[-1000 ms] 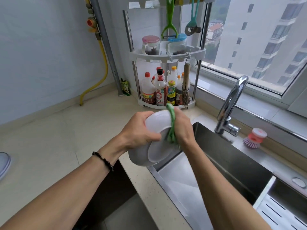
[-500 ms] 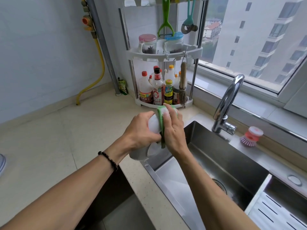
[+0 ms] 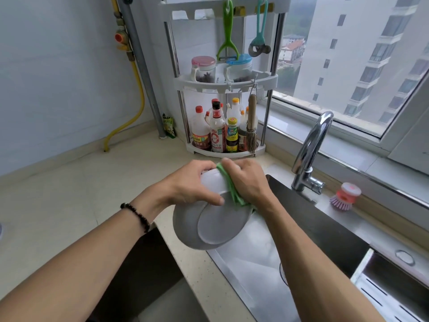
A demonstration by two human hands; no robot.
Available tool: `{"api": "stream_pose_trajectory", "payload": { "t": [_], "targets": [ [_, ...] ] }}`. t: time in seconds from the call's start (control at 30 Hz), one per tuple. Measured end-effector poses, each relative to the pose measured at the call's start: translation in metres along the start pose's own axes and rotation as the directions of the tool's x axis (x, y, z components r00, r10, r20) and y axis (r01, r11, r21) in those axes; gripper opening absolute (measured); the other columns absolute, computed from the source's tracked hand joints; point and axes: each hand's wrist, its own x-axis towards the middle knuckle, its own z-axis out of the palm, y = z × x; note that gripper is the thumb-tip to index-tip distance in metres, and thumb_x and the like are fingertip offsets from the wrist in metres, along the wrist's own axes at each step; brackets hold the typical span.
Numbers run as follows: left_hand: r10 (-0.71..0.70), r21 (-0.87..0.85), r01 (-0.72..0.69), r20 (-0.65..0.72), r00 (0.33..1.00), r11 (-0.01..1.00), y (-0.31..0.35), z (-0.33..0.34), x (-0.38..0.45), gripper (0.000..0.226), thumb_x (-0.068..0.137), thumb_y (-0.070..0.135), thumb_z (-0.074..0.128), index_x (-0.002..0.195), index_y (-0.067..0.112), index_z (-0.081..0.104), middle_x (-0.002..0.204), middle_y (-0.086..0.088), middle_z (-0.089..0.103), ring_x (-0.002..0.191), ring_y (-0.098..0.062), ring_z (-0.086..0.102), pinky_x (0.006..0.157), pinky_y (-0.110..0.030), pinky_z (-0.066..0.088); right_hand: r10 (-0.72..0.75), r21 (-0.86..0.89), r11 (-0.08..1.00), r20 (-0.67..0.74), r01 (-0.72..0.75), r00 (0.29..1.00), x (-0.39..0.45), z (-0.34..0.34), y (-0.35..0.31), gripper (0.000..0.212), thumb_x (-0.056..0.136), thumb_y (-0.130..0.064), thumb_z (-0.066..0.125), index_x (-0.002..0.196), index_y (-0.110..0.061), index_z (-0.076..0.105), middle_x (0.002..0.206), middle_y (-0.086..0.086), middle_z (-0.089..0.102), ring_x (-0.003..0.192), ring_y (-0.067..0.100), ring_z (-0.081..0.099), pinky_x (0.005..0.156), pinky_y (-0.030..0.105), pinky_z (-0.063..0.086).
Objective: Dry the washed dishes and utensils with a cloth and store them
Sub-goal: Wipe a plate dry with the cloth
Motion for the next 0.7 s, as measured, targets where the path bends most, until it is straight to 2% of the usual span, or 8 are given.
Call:
{"api": "stream_pose_trajectory", "payload": {
  "t": [0.1, 0.23, 0.37, 0.4, 0.5, 0.57, 0.67, 0.7],
  "targets": [
    [0.028, 0.03, -0.028, -0.017, 0.999, 0.999, 0.004, 0.004, 0.0, 0.038, 0.067, -0.009, 0.079, 0.094, 0.017, 0.07, 0.083, 0.0, 0.074, 0.074, -0.014, 0.071, 0.067, -0.03, 0.059, -0.069, 0.003, 0.998, -0.075, 0.069, 0.995, -0.002, 0.008, -0.012, 0.063, 0.087, -0.06, 0.037, 0.063, -0.006, 0.059, 0.058, 0.006, 0.058, 0.055, 0.022, 0.053, 0.055, 0.04, 0.046],
    [0.06, 0.053, -0.052, -0.175, 0.983, 0.997, -0.003, 0.005, -0.001, 0.041, 0.06, 0.0, 0.086, 0.093, 0.018, 0.068, 0.087, -0.001, 0.074, 0.081, -0.019, 0.073, 0.07, -0.038, 0.06, -0.111, 0.005, 0.994, -0.141, 0.113, 0.984, -0.02, 0.028, -0.016, 0.063, 0.091, -0.061, 0.026, 0.116, -0.015, 0.061, 0.113, 0.004, 0.06, 0.105, 0.021, 0.05, 0.09, 0.039, 0.04],
    [0.101, 0.113, -0.076, -0.235, 0.967, 0.991, -0.001, 0.01, -0.005, 0.043, 0.063, 0.005, 0.087, 0.088, 0.029, 0.061, 0.089, 0.005, 0.066, 0.078, -0.012, 0.066, 0.057, -0.016, 0.049, 0.179, 0.394, 0.911, -0.106, -0.124, 0.978, -0.011, 0.029, 0.003, 0.065, 0.094, -0.07, 0.019, 0.116, -0.025, 0.061, 0.115, 0.005, 0.064, 0.109, 0.024, 0.059, 0.098, 0.053, 0.046],
    [0.099, 0.114, -0.07, -0.267, 0.959, 0.991, -0.003, 0.012, -0.005, 0.043, 0.063, 0.007, 0.087, 0.088, 0.03, 0.06, 0.09, 0.005, 0.066, 0.079, -0.013, 0.066, 0.057, -0.017, 0.05, 0.182, 0.403, 0.907, -0.102, -0.127, 0.978, -0.011, 0.031, 0.002, 0.064, 0.095, -0.07, 0.019, 0.122, -0.028, 0.06, 0.122, 0.006, 0.062, 0.115, 0.025, 0.057, 0.103, 0.055, 0.044],
    [0.095, 0.122, -0.056, -0.348, 0.933, 0.991, -0.006, 0.018, -0.002, 0.043, 0.058, 0.015, 0.087, 0.092, 0.025, 0.063, 0.091, 0.002, 0.069, 0.082, -0.02, 0.068, 0.067, -0.036, 0.059, 0.0, 0.174, 0.984, -0.123, 0.021, 0.992, -0.023, 0.035, -0.017, 0.054, 0.099, -0.056, 0.024, 0.143, -0.036, 0.047, 0.148, 0.004, 0.042, 0.139, 0.02, 0.033, 0.118, 0.043, 0.024],
    [0.1, 0.14, -0.055, -0.34, 0.935, 0.989, -0.008, 0.018, -0.004, 0.043, 0.059, 0.012, 0.087, 0.093, 0.023, 0.062, 0.091, 0.003, 0.068, 0.082, -0.02, 0.068, 0.064, -0.034, 0.056, 0.027, 0.251, 0.968, -0.077, -0.007, 0.997, -0.023, 0.035, -0.011, 0.056, 0.099, -0.062, 0.025, 0.144, -0.038, 0.047, 0.15, 0.002, 0.043, 0.14, 0.018, 0.035, 0.118, 0.042, 0.024],
    [0.112, 0.14, -0.071, -0.316, 0.942, 0.988, -0.009, 0.022, -0.011, 0.044, 0.064, 0.012, 0.088, 0.097, 0.022, 0.061, 0.094, 0.002, 0.064, 0.084, -0.018, 0.064, 0.061, -0.024, 0.049, 0.308, 0.466, 0.841, 0.006, -0.275, 0.951, -0.006, 0.032, 0.016, 0.071, 0.087, -0.085, 0.026, 0.121, -0.036, 0.064, 0.123, 0.005, 0.067, 0.116, 0.027, 0.061, 0.104, 0.059, 0.045],
    [0.106, 0.133, -0.066, -0.324, 0.94, 0.989, -0.009, 0.024, -0.01, 0.045, 0.064, 0.013, 0.088, 0.098, 0.021, 0.06, 0.095, 0.002, 0.064, 0.084, -0.017, 0.064, 0.061, -0.024, 0.049, 0.304, 0.44, 0.857, -0.011, -0.269, 0.953, -0.008, 0.031, 0.013, 0.07, 0.089, -0.082, 0.026, 0.122, -0.034, 0.064, 0.12, 0.006, 0.067, 0.113, 0.027, 0.061, 0.103, 0.058, 0.046]
  ]
}}
